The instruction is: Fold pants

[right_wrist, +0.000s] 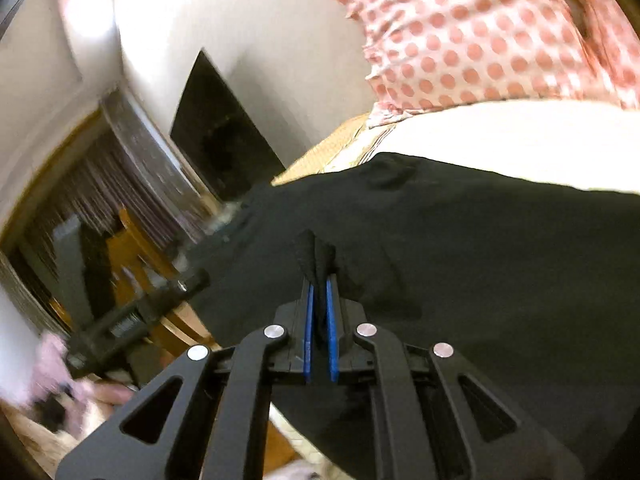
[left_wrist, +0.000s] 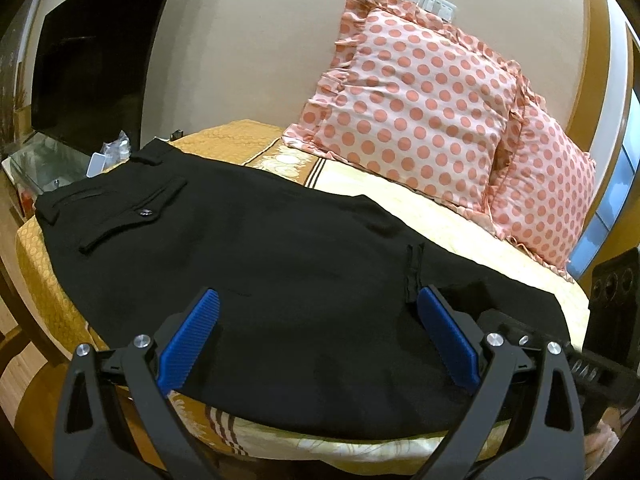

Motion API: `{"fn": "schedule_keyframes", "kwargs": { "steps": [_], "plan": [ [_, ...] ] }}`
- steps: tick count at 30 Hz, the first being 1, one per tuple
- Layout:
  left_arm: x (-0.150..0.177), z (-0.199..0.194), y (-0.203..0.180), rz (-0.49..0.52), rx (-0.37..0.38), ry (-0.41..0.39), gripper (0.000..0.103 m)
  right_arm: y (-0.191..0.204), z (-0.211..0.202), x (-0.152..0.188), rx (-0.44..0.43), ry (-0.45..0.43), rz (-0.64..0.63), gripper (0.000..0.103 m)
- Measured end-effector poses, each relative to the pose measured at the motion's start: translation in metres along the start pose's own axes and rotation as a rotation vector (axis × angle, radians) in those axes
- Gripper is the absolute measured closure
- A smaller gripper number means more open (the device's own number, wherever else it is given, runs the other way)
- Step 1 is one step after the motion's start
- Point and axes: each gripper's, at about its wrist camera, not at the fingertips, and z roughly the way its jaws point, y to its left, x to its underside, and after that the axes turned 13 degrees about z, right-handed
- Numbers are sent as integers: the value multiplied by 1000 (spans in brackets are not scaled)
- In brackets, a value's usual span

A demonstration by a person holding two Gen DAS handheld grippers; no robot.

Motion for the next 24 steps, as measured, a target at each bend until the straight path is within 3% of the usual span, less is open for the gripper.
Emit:
{"fn": "schedule_keyframes", "kwargs": {
  "steps": [6,8,9,10,13,15,17,19,20,24],
  "plan": [
    [-1,-6,5,11,-26,-8,3,1,20,28,38,126,-88,90],
    [-3,-11,8,18,-46,-23,3,10,15,32,44,143,-149,70],
    [-5,-16,12,22,-63,-35,3,17,11,32,30,155,-178,54],
    [-7,-19,15,21,-79,-44,3,21,7,33,18,149,-194,48],
    [-11,-31,34,-13,-128,-66,3,32,-14,26,-16,25,-238,49],
    [-12,-37,50,-63,-148,-73,3,32,-16,16,86,-61,-242,49],
    [-12,-40,67,-108,-160,-76,3,27,-7,10,196,-65,-229,49],
    [-11,-42,86,-149,-185,-68,3,20,16,11,308,19,-235,49],
    [-11,-42,92,-161,-195,-63,3,18,31,20,347,103,-262,48],
    [-8,-39,125,-233,-193,-28,3,42,25,44,414,35,-444,49]
  ]
}}
